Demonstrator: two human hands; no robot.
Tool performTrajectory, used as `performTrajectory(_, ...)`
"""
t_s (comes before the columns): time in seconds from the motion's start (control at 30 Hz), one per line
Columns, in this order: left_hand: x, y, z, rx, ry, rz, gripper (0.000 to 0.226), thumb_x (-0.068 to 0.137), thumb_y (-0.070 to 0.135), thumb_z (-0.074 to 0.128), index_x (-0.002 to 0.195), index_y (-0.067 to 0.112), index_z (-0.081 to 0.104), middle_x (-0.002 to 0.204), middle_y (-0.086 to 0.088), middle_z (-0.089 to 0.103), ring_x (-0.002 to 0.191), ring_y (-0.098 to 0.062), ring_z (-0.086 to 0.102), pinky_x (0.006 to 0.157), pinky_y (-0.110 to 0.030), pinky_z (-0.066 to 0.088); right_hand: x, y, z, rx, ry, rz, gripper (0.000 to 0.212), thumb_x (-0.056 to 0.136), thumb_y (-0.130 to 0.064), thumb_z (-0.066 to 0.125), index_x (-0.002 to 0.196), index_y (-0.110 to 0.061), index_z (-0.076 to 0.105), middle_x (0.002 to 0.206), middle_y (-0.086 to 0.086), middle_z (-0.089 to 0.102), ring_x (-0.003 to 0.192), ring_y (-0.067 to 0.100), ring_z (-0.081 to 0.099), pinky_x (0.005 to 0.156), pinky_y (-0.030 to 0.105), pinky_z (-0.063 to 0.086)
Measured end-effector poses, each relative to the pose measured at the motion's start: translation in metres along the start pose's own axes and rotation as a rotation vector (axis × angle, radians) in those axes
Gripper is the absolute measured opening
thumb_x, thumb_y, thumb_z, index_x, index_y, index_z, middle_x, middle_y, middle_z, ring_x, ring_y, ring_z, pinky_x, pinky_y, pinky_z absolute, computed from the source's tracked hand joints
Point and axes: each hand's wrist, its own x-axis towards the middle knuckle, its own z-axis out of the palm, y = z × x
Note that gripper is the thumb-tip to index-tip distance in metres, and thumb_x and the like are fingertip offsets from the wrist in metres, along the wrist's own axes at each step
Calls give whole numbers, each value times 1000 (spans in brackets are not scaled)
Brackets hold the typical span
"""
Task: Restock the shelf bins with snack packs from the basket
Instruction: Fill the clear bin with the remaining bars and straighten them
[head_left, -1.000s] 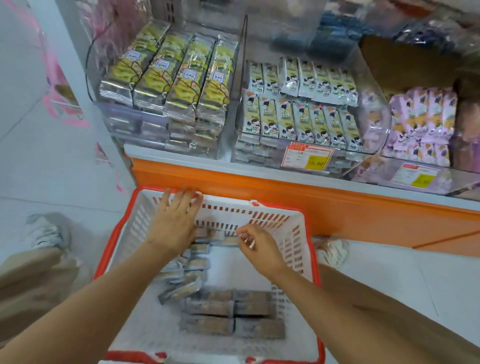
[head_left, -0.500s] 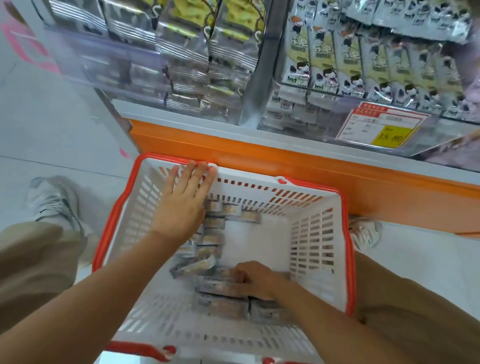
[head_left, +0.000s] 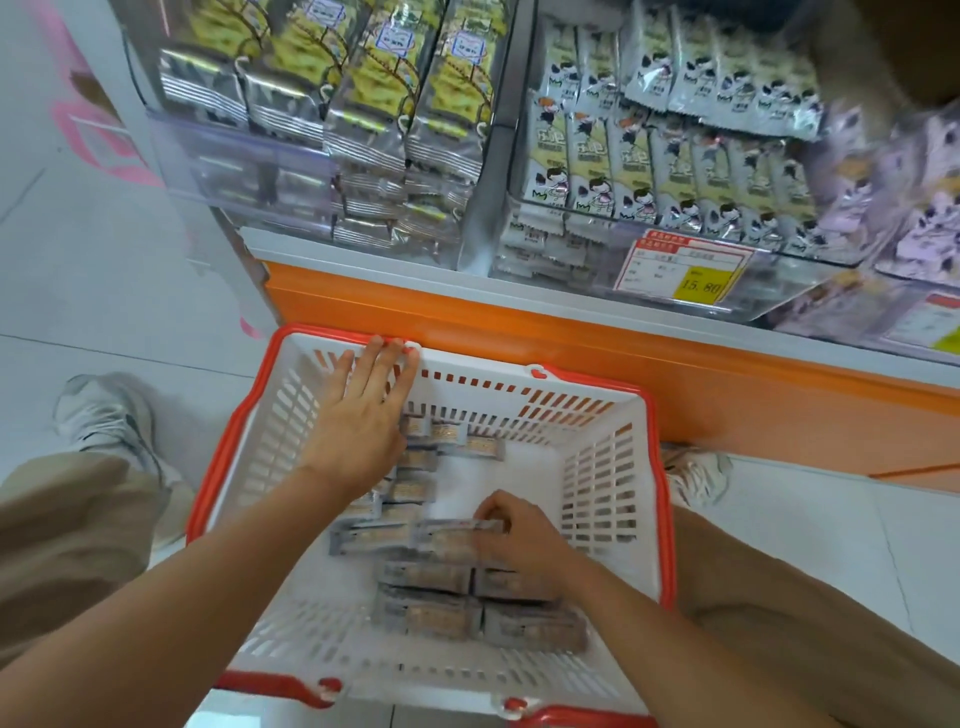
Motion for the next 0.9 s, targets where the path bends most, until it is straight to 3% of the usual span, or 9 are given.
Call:
performTrajectory(0.07, -3, 3, -6, -66, 6, 22, 80, 93, 35, 55, 157, 16, 10, 164, -14, 5, 151, -32, -4, 121, -47, -5, -8, -14, -13, 49, 82, -52, 10, 91, -27, 66, 97, -23, 59, 90, 2, 60, 60, 5, 47, 59, 17, 42)
performTrajectory(0.17, -3, 8, -19, -259, 22, 150, 61, 89, 46, 52, 144, 20, 47, 149, -11, 39, 141, -30, 26, 119, -49, 17, -22, -38, -37, 133, 164, -120, 10, 92, -24, 63, 102, -24, 62, 95, 4, 61, 70, 11, 53, 65, 21, 44)
performTrajectory(0.27, -4, 21, -36, -402, -37, 331, 69, 81, 69, 38, 132, 27, 60, 128, 4, 55, 123, -18, 39, 107, -43, 32, -37, -66, -62, 185, 228, -171, 12, 93, -20, 61, 102, -28, 61, 109, 11, 63, 91, 28, 61, 80, 37, 51)
performTrajectory(0.37, -6, 35, -51, -450, 68, 410, 69, 76, 76, 46, 121, 28, 67, 112, 9, 61, 110, -12, 42, 96, -36, 33, -55, -91, -77, 231, 267, -225, 16, 94, -12, 59, 110, -16, 61, 110, 7, 61, 88, 11, 63, 74, 20, 51)
performTrajectory(0.43, -6, 41, -60, -486, 164, 392, 62, 78, 70, 49, 114, 25, 72, 102, 7, 64, 102, -14, 44, 88, -39, 39, -70, -104, -84, 265, 271, -265, 16, 95, -13, 58, 111, -14, 61, 101, 2, 61, 75, 1, 62, 71, 18, 50)
performTrajectory(0.5, -6, 45, -71, -555, 196, 348, 58, 80, 64, 51, 112, 21, 73, 97, 4, 65, 95, -16, 48, 82, -38, 42, -84, -114, -88, 337, 277, -322, 19, 98, -16, 56, 115, -14, 61, 98, 2, 65, 79, 4, 65, 77, 25, 51)
performTrajectory(0.63, -13, 54, -100, -1061, 12, 147, 42, 85, 55, 66, 113, 23, 66, 92, -4, 68, 81, -9, 59, 74, -32, 49, -105, -124, -93, 422, 357, -403, 31, 92, -32, 52, 119, -20, 58, 100, 8, 70, 98, 21, 66, 87, 36, 51)
performTrajectory(0.77, -18, 60, -120, -1380, -111, 70, 37, 84, 29, 70, 117, 18, 60, 100, -6, 73, 92, -22, 70, 82, -35, 55, -118, -126, -90, 334, 399, -461, 33, 94, -18, 61, 126, -18, 53, 109, 10, 67, 104, 17, 63, 92, 29, 50)
performTrajectory(0.9, -17, 67, -138, -1492, -44, 54, 35, 85, 22, 72, 117, 11, 65, 108, -8, 72, 98, -24, 68, 84, -31, 55, -124, -137, -85, 246, 452, -551, 37, 88, -16, 71, 120, -16, 53, 110, 6, 64, 101, 18, 61, 86, 28, 51)
